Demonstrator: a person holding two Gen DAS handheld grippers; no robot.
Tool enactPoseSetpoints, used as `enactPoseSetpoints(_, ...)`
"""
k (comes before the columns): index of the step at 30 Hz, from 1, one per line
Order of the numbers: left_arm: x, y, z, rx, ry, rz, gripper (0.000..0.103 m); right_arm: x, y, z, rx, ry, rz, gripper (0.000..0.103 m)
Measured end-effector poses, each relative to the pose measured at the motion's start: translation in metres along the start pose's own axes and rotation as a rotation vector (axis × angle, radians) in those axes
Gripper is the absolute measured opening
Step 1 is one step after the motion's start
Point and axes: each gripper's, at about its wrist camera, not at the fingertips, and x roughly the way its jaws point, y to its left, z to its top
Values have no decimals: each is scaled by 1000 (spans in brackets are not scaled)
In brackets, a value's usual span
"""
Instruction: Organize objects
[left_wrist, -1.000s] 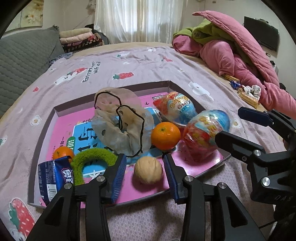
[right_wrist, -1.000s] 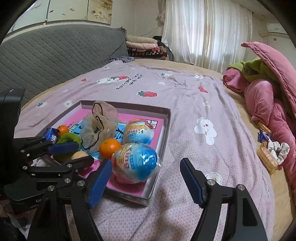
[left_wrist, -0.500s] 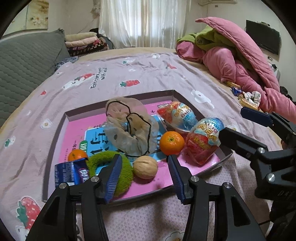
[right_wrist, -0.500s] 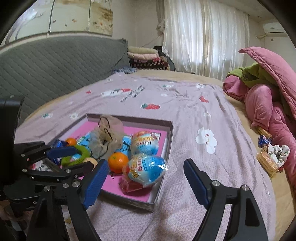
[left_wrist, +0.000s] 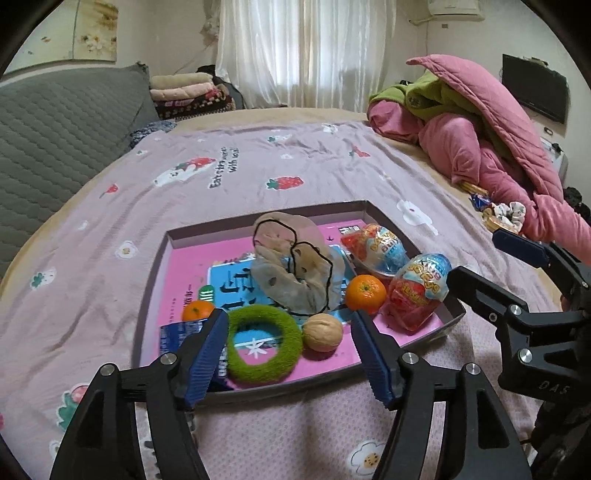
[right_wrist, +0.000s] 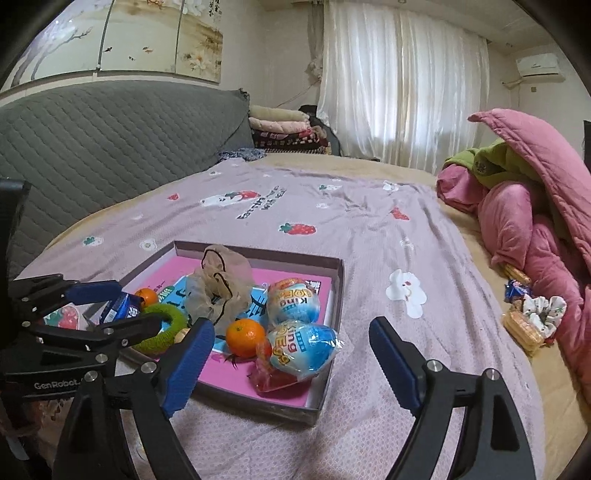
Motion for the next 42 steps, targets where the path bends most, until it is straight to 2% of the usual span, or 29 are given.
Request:
enactPoseSetpoints(4, -14, 7, -1, -11, -20, 8, 75, -11, 9, 4, -15, -19, -30, 86)
enactPoseSetpoints(9, -28, 19, -2, -52, -25, -28, 77, -27, 15, 7, 1, -21, -40, 86)
enactPoseSetpoints(13, -40, 22, -5, -44, -43, 6, 79, -38, 19, 9, 36, -21, -16, 86)
enactPoseSetpoints(16, -51, 23, -9, -32, -68, 30, 79, -46, 27, 11, 27, -26, -30, 86)
enactPoseSetpoints(22, -68, 32, -16, -55, -82, 86, 79, -60, 43, 11, 29, -36, -19, 86)
enactPoseSetpoints(32, -71, 40, -46, -54, -39, 124, 79, -66, 64, -11, 31, -33, -26, 86)
enactPoseSetpoints(42, -69, 42, -79, -79, -47, 127, 79, -61, 70, -41, 41, -31, -41, 86)
